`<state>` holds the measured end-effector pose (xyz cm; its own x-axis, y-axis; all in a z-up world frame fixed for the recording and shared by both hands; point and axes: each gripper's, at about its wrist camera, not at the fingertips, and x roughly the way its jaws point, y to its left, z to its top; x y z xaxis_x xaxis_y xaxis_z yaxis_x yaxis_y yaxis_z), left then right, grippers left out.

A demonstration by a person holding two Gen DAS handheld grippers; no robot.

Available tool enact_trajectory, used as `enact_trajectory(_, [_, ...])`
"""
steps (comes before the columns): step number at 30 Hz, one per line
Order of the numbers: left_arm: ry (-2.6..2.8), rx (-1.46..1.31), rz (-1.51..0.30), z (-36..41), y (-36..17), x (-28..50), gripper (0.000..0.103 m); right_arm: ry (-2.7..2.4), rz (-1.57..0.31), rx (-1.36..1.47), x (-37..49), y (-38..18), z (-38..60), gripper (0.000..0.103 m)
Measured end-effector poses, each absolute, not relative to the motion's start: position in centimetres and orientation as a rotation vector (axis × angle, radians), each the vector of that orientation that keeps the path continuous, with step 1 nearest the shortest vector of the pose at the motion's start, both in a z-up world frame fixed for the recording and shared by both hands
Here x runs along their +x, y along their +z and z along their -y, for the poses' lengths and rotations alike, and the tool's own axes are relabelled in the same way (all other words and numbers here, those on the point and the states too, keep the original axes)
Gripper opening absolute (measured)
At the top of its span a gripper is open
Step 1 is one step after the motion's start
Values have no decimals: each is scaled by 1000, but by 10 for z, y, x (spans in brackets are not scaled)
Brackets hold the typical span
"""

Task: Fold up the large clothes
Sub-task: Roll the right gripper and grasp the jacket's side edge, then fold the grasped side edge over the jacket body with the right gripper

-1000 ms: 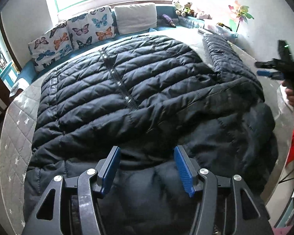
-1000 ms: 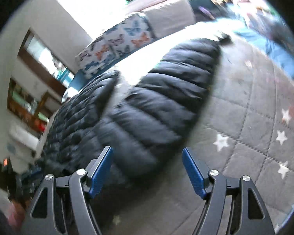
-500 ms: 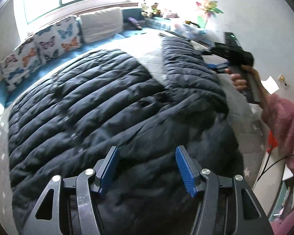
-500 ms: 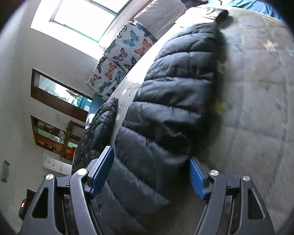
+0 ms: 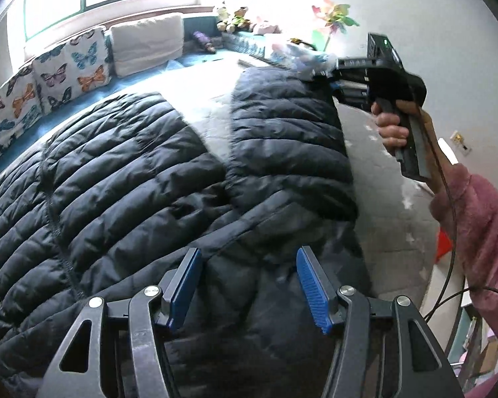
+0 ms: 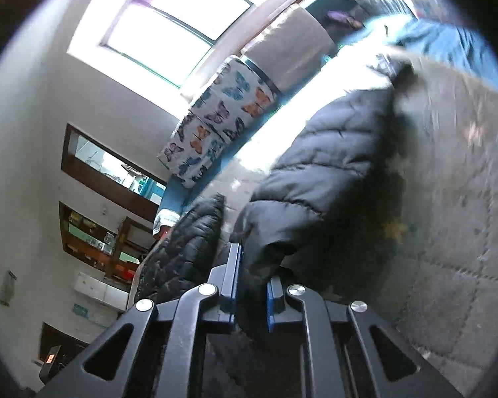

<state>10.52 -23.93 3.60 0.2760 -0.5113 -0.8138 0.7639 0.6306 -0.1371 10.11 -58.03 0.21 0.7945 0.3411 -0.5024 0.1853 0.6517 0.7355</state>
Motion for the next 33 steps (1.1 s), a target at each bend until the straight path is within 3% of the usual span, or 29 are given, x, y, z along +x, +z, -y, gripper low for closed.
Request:
enact_trajectory(9, [-853, 350, -984, 256, 5, 116, 63, 185, -551, 691, 84, 94, 509, 13])
enact_trajectory(14, [-836, 246, -889, 189, 54, 96, 63, 264, -522, 524, 68, 142, 439, 13])
enact_trajectory(19, [-648, 164, -761, 73, 90, 77, 64, 363, -546, 257, 56, 161, 341, 13])
enact_trajectory(24, [-432, 70, -766, -43, 75, 85, 64, 445, -694, -97, 48, 115, 225, 16])
enact_trajectory(29, [-411, 16, -865, -87, 20, 91, 64, 460, -931, -327, 52, 8, 161, 19])
enact_trajectory(33, [-415, 17, -838, -97, -2, 86, 64, 426, -903, -368, 44, 1, 164, 24])
